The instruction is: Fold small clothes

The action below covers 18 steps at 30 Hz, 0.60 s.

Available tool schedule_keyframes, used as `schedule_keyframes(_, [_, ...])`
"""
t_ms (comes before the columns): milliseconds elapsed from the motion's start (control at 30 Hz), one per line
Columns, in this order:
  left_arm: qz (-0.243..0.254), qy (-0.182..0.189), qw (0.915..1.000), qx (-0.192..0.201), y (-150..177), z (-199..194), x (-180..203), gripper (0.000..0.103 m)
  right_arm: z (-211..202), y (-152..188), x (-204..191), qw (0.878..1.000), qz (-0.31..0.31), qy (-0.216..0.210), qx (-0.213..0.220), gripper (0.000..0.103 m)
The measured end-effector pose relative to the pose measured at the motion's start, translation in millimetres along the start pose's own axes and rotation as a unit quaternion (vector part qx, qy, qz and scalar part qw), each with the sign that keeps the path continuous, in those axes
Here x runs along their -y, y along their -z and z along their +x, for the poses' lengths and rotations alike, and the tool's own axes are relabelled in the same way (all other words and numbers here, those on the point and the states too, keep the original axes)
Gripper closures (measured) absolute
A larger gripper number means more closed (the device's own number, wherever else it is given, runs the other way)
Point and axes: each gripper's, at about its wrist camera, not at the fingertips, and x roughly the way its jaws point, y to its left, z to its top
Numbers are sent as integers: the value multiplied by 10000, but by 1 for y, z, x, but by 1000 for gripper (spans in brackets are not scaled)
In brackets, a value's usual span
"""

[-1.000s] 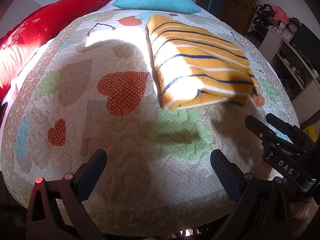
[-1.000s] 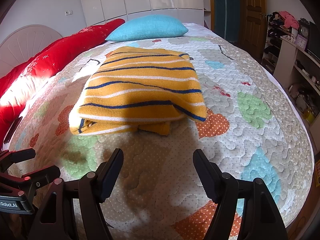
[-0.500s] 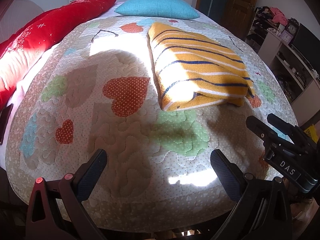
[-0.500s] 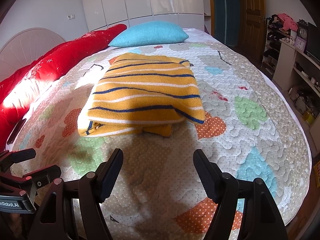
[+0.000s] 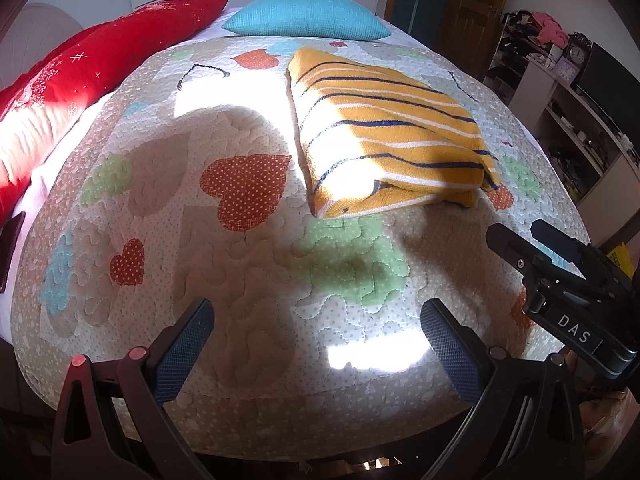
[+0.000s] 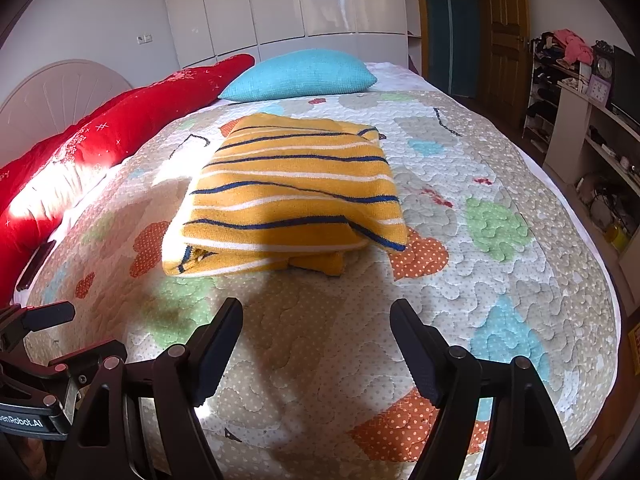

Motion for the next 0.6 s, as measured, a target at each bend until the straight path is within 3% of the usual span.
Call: schedule_keyframes(600, [-83, 167, 9997, -156, -8, 22, -4, 0, 19, -6, -7, 9998, -127, -24, -155, 22])
